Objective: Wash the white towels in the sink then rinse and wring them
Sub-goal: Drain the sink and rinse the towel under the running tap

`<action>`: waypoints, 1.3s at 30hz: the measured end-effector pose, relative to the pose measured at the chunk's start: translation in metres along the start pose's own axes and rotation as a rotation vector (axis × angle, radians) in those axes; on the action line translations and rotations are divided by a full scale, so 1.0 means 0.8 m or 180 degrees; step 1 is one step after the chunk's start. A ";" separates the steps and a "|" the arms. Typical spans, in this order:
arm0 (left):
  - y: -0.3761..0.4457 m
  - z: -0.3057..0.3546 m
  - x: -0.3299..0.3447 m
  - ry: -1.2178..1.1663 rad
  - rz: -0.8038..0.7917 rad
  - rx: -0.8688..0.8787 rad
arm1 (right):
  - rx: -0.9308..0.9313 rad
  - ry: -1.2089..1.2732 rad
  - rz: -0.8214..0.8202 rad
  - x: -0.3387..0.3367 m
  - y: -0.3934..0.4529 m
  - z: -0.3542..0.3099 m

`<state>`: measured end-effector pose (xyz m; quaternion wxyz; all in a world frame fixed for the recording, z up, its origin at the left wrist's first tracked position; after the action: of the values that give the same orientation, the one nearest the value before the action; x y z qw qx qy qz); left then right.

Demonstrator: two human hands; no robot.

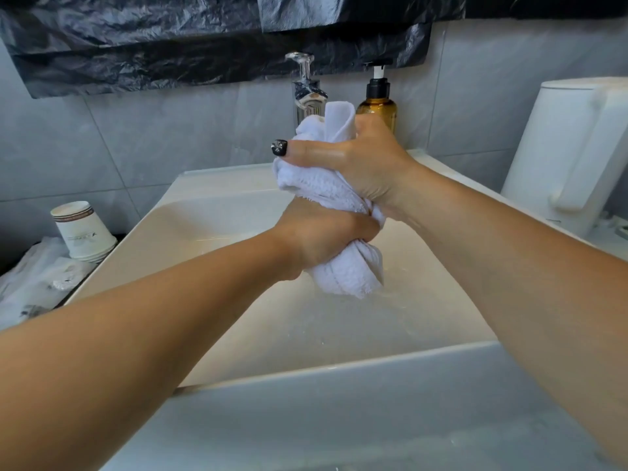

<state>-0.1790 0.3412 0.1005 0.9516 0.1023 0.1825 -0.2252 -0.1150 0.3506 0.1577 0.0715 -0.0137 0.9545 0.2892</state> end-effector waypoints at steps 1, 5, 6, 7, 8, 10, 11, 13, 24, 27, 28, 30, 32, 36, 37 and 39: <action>0.000 -0.003 0.001 0.0066 0.0059 -0.0074 | 0.0073 0.0058 0.0085 0.000 0.000 0.005; 0.000 -0.010 -0.001 0.0177 0.0260 -0.0257 | 0.0294 0.0163 0.0242 0.002 0.004 0.020; -0.001 -0.010 -0.002 0.0220 0.0310 -0.0246 | 0.0333 0.0149 0.0303 0.000 0.004 0.023; -0.001 -0.009 -0.002 0.0267 0.0359 -0.0226 | 0.0357 0.0128 0.0350 -0.002 0.004 0.026; -0.002 -0.008 -0.002 0.0295 0.0409 -0.0218 | 0.0372 0.0109 0.0391 -0.004 0.004 0.026; 0.000 -0.005 -0.002 0.0250 0.0444 -0.0228 | 0.0357 0.0162 0.0494 -0.011 0.003 0.022; 0.003 -0.002 -0.004 0.0198 0.0412 -0.0212 | 0.0316 0.0226 0.0580 -0.017 0.003 0.018; 0.008 0.003 -0.009 0.0014 0.0219 -0.0188 | 0.0251 0.0478 0.0818 -0.033 0.002 0.008; 0.000 -0.025 -0.005 -0.0143 0.0113 -0.0787 | 0.0220 0.0351 0.1217 -0.044 -0.002 0.011; 0.004 -0.018 -0.008 0.0371 0.0500 -0.0652 | 0.0382 0.0181 0.1461 -0.056 -0.004 0.018; 0.004 -0.015 -0.008 0.0566 0.0577 -0.0567 | 0.0436 0.0138 0.1510 -0.058 -0.004 0.021; 0.006 -0.011 -0.009 0.0878 0.0667 -0.0427 | 0.0556 0.0120 0.1584 -0.059 -0.004 0.028; 0.005 -0.009 -0.012 0.1215 0.0713 -0.0326 | 0.0708 0.0092 0.1668 -0.059 -0.005 0.037; 0.007 -0.009 -0.018 0.1713 0.0754 -0.0161 | 0.0911 0.0003 0.1759 -0.057 -0.010 0.045; 0.009 -0.011 -0.019 0.1756 0.0760 -0.0164 | 0.0947 -0.0019 0.1780 -0.058 -0.011 0.046; 0.012 -0.016 -0.022 0.1873 0.0803 -0.0170 | 0.0982 -0.0066 0.1830 -0.059 -0.015 0.046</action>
<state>-0.1929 0.3596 0.0970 0.8807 0.1598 0.4416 -0.0613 -0.0631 0.3600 0.1274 -0.0022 0.2702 0.9511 0.1496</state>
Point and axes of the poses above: each hand's wrist, its own y-axis towards the middle knuckle, its own x-axis out of the palm, z = x × y, the point moved 7 cm from there along y, towards the middle knuckle, and after that the axes turned 6 degrees about -x, right-handed, at the moved point
